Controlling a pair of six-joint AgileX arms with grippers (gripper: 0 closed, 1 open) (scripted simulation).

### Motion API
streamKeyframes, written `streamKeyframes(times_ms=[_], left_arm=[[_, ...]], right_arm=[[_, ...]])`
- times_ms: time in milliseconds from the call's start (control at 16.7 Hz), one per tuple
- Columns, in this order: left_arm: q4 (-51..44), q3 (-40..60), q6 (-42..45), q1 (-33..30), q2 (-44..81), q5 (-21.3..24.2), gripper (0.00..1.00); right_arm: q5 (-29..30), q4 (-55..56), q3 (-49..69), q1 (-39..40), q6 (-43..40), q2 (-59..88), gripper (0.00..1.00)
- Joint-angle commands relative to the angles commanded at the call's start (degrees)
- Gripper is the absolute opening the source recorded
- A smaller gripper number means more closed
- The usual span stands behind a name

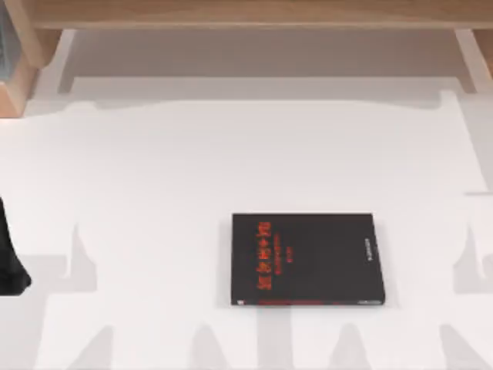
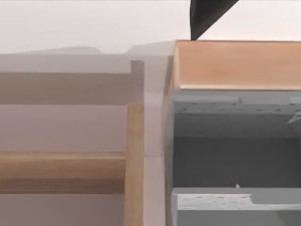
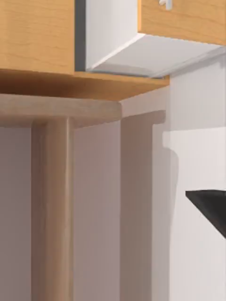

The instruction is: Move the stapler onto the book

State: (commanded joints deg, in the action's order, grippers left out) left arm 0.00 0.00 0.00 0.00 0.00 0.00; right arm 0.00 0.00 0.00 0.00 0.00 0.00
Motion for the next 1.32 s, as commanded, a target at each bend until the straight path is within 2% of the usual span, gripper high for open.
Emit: streamKeyframes(times_ms=[300, 540, 840, 1320], left_arm=[[0.0, 0.0, 0.0, 0.0, 0.0, 0.0, 1.00], [0.0, 0.0, 0.0, 0.0, 0.0, 0.0, 1.00], [0.0, 0.0, 0.0, 0.0, 0.0, 0.0, 1.00], [0.0, 0.0, 0.0, 0.0, 0.0, 0.0, 1.00]], right_arm=[[-0.2, -1.9, 3.4, -0.3, -0.2, 3.3, 1.00], [-0.9, -9.3, 16.1, -2.0, -0.7, 15.8, 1.00], [-2.1, -24.7, 42.2, -6.6, -0.9, 42.8, 1.00], [-1.9, -54.9, 94.7, -17.8, -1.3, 96.5, 1.00]])
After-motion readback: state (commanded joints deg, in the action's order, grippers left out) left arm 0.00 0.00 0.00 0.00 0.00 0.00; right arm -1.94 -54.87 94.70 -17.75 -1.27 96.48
